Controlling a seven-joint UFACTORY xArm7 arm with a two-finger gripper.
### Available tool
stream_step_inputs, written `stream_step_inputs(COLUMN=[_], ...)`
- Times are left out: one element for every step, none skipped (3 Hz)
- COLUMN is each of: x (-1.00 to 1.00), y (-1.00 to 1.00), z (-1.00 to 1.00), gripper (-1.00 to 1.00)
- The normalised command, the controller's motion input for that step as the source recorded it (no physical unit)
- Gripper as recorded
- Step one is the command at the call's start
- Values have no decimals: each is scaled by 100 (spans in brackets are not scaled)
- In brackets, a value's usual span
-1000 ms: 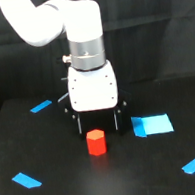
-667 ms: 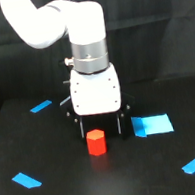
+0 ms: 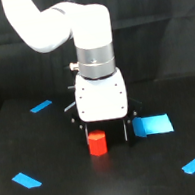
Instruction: Pick up the red object from the table
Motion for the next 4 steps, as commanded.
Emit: stream_step_inputs(x=[24,21,13,-2], y=[-1,15,16,12], z=[-43,-26,-2,0], gripper=[-7,-51,-64,-95])
